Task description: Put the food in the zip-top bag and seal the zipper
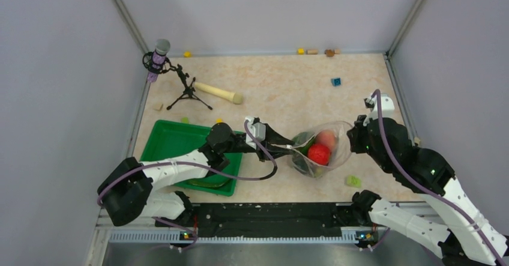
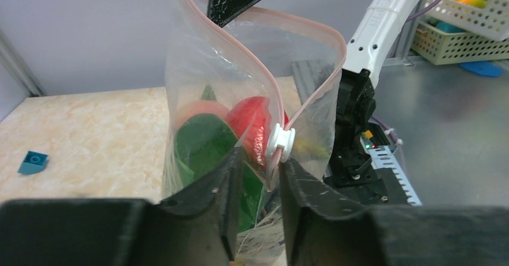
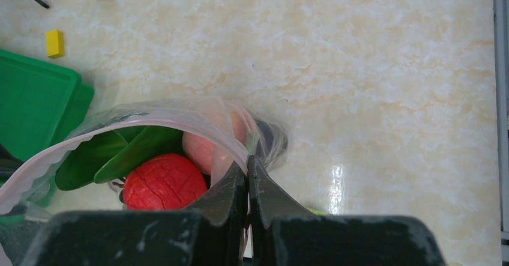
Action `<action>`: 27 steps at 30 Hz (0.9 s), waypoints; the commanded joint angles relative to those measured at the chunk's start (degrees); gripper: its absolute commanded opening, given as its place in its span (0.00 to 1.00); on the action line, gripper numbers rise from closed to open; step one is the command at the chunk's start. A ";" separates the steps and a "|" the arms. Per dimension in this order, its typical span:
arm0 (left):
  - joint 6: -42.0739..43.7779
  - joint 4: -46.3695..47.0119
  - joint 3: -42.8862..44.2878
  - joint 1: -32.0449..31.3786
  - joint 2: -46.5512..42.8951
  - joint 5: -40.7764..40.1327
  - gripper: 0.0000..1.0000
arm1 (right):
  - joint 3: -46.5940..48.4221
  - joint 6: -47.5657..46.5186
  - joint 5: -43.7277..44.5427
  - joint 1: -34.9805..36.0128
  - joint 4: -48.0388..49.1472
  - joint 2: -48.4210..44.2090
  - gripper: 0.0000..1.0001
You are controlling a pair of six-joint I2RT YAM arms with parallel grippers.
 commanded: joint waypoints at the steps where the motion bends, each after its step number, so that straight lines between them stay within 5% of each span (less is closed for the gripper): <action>1: -1.41 4.65 2.73 0.16 0.52 2.82 0.30 | -0.16 0.65 0.43 -0.46 2.21 -0.26 0.00; 4: -1.34 4.66 2.88 0.16 0.53 4.32 0.00 | -0.28 0.57 0.71 -0.47 2.50 -0.26 0.00; 8: -0.02 2.88 2.28 0.16 -0.45 2.79 0.00 | 0.10 -0.47 -0.09 -0.46 2.61 -0.32 0.04; 14: 0.91 -6.13 2.68 0.16 -4.56 0.13 0.00 | 2.11 -8.35 -10.61 -0.46 7.71 -3.06 0.51; 20: -1.62 -15.89 4.94 0.16 -7.06 -2.31 0.00 | 3.19 -15.35 -35.01 -0.50 16.55 -4.92 0.79; 27: -2.73 -21.28 6.00 0.17 -9.00 -5.84 0.00 | 5.86 -20.40 -52.22 -0.46 23.50 1.51 0.82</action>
